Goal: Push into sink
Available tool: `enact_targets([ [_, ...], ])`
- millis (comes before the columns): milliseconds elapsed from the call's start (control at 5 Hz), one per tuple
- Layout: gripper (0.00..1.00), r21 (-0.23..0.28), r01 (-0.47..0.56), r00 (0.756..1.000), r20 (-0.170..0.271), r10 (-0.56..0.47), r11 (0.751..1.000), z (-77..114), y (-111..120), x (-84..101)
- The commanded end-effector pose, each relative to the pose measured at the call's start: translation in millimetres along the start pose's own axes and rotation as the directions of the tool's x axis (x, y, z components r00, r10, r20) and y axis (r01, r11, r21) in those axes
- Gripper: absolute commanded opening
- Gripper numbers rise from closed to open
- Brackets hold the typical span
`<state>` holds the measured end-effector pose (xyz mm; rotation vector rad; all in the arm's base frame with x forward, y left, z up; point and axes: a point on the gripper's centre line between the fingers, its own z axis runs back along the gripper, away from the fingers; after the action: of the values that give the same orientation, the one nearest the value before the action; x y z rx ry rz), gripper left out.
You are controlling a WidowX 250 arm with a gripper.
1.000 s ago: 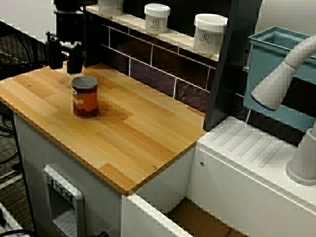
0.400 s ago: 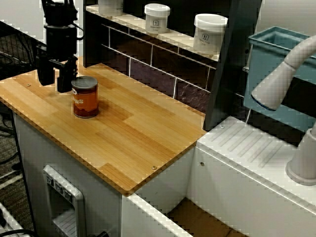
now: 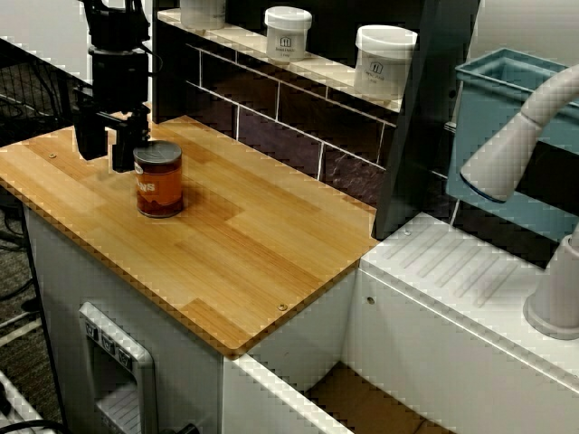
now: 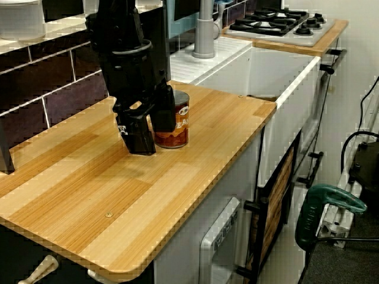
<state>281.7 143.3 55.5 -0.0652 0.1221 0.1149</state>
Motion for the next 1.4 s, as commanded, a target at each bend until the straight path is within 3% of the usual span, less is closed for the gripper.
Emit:
enact_targets([
  [0, 1.00, -0.062, 0.063, 0.998, 0.032, -0.061, 0.996, 20.3, -27.9, 6.6],
  [400, 1.00, -0.133, 0.241, 0.969, -0.027, -0.246, 0.961, 5.1, -113.5, -23.5],
  [600, 1.00, -0.194, 0.288, 0.948, -0.084, -0.308, 0.938, 4.1, -160.4, -36.4],
  [800, 1.00, -0.258, 0.292, 0.940, -0.100, -0.326, 0.921, 6.8, -208.5, -44.5],
  [1000, 1.00, -0.281, 0.285, 0.940, -0.106, -0.324, 0.916, 13.7, -251.9, -44.3],
  [1200, 1.00, -0.284, 0.267, 0.941, -0.130, -0.313, 0.921, 9.5, -251.2, -39.7],
])
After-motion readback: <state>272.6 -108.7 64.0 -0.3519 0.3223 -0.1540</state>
